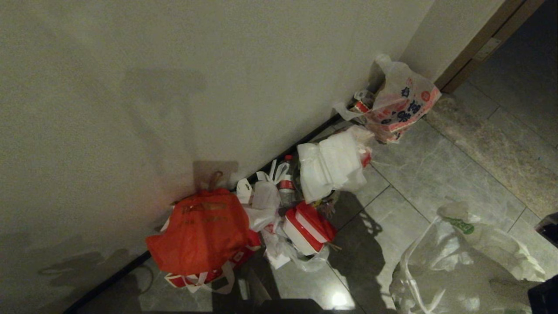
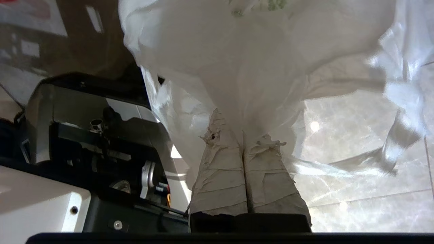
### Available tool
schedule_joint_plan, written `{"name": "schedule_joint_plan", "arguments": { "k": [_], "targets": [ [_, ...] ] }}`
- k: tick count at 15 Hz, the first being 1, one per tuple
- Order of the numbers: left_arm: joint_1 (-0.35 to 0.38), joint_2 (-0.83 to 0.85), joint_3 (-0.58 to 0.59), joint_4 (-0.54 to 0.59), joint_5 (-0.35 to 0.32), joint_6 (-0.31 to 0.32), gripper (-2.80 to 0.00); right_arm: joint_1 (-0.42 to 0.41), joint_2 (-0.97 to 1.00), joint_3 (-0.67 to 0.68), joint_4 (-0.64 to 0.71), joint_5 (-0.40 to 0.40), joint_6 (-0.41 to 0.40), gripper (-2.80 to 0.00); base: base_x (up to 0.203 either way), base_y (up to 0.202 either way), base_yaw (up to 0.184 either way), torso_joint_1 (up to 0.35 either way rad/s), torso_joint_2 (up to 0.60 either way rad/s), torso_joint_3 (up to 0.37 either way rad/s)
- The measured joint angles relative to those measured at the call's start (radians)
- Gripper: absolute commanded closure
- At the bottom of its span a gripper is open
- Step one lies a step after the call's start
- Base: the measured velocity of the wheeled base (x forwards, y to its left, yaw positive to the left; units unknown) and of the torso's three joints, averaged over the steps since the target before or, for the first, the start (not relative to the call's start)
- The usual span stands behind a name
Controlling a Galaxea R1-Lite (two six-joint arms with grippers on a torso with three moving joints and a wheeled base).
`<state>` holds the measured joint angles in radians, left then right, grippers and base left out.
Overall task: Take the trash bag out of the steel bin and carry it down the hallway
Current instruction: Put the trash bag at the door
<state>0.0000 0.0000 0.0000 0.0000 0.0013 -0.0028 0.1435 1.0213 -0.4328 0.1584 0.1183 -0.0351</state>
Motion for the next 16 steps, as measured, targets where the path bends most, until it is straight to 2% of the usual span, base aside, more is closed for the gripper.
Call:
{"name": "schedule_joint_plan", "arguments": {
  "k": [4,8,16],
  "targets": [
    [0.000,0.000,0.000,0.000,0.000,0.000,0.00,0.002,0.193,-0.030,-0.137,0.001,0.000,0.00,0.000,0.000,0.000,0.000,0.00,0.000],
    [0.000,0.000,0.000,0.000,0.000,0.000,0.00,0.006,0.391,-0.127,-0.305,0.001,-0.009,0.00,0.000,0.000,0.000,0.000,0.00,0.000],
    [0.000,0.000,0.000,0.000,0.000,0.000,0.00,0.020,0.630,-0.232,-0.456,0.000,-0.011,0.00,0.000,0.000,0.000,0.000,0.00,0.000]
  ]
}}
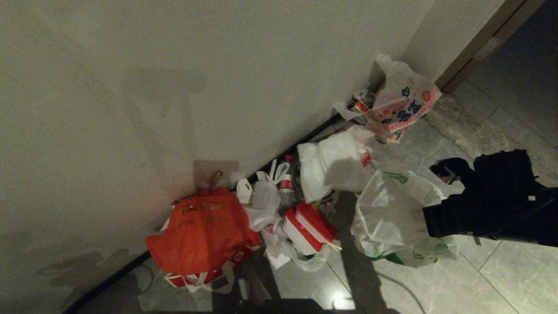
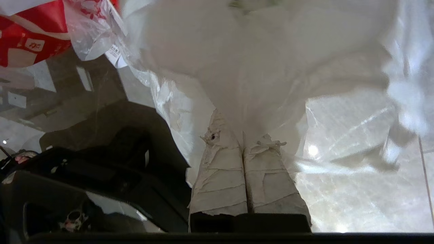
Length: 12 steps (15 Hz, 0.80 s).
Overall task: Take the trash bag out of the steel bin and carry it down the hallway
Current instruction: Put the trash bag at the door
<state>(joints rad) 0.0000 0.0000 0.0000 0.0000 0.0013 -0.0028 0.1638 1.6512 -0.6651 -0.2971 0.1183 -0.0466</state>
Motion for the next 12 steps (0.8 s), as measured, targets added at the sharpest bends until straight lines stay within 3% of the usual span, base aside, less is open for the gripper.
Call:
{"name": "schedule_joint_plan", "arguments": {
  "k": [11,12],
  "targets": [
    [0.000,0.000,0.000,0.000,0.000,0.000,0.00,0.029,0.156,-0.147,-0.006,-0.002,0.004,0.00,0.000,0.000,0.000,0.000,0.00,0.000],
    [0.000,0.000,0.000,0.000,0.000,0.000,0.00,0.029,0.160,-0.147,-0.006,-0.001,0.004,-2.80,0.000,0.000,0.000,0.000,0.00,0.000]
  ]
}}
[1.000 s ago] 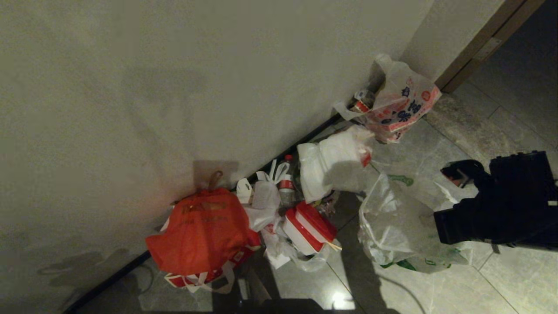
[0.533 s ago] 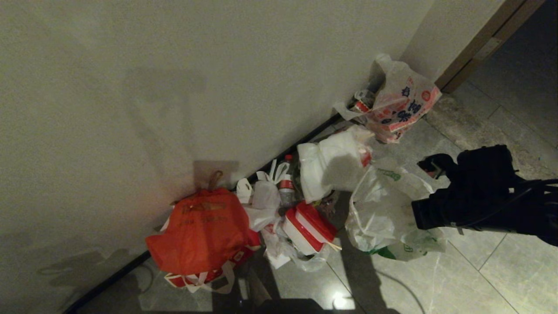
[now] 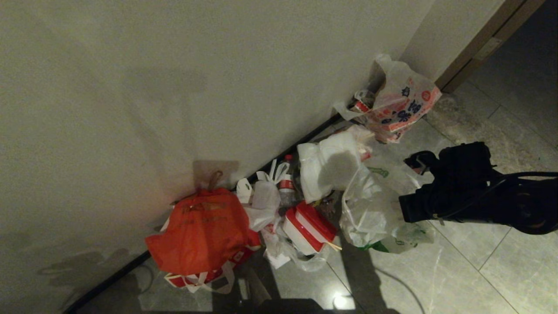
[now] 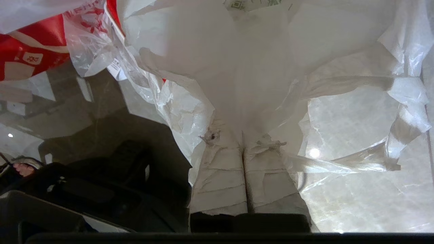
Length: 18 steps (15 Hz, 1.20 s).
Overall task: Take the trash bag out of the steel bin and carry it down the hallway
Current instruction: Put the trash bag at the door
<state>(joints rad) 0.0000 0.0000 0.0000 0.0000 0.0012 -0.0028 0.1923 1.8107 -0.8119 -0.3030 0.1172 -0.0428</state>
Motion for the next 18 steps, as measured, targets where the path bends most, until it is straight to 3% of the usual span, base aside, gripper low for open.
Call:
{"name": "schedule_joint_plan", "arguments": {
  "k": [9,18],
  "targets": [
    [0.000,0.000,0.000,0.000,0.000,0.000,0.00,0.002,-0.006,0.005,0.006,0.003,-0.002,-2.80,0.000,0.000,0.000,0.000,0.00,0.000],
    [0.000,0.000,0.000,0.000,0.000,0.000,0.00,-0.020,-0.197,0.112,0.057,0.001,0.002,-2.80,0.000,0.000,0.000,0.000,0.00,0.000]
  ]
}}
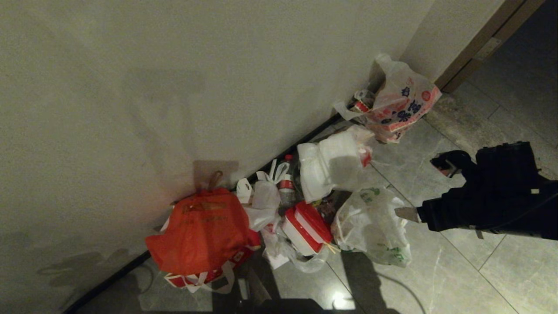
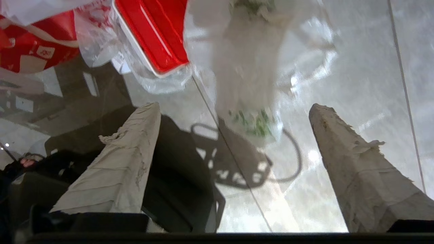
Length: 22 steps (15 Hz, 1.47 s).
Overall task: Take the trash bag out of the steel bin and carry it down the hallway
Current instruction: Put the trash bag at the door
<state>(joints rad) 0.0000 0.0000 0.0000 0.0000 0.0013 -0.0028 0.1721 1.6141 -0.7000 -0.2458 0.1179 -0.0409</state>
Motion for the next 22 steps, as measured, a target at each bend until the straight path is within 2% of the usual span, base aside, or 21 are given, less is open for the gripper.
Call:
{"name": "schedule_joint_plan", "arguments": {
  "k": [8,19,20,22],
  "targets": [
    [0.000,0.000,0.000,0.000,0.000,0.000,0.00,-0.007,-0.155,-0.029,0.178,-0.003,0.001,-2.80,0.000,0.000,0.000,0.000,0.00,0.000],
    [0.000,0.000,0.000,0.000,0.000,0.000,0.00,-0.009,-0.204,-0.010,0.171,-0.003,0.017,-2.80,0.000,0.000,0.000,0.000,0.00,0.000],
    [0.000,0.000,0.000,0.000,0.000,0.000,0.00,-0.013,-0.204,-0.010,0.170,-0.003,0.024,0.00,0.000,0.000,0.000,0.000,0.00,0.000],
    [0.000,0.000,0.000,0.000,0.000,0.000,0.00,-0.018,-0.204,-0.013,0.182,-0.008,0.018,0.00,0.000,0.000,0.000,0.000,0.00,0.000]
  ]
}}
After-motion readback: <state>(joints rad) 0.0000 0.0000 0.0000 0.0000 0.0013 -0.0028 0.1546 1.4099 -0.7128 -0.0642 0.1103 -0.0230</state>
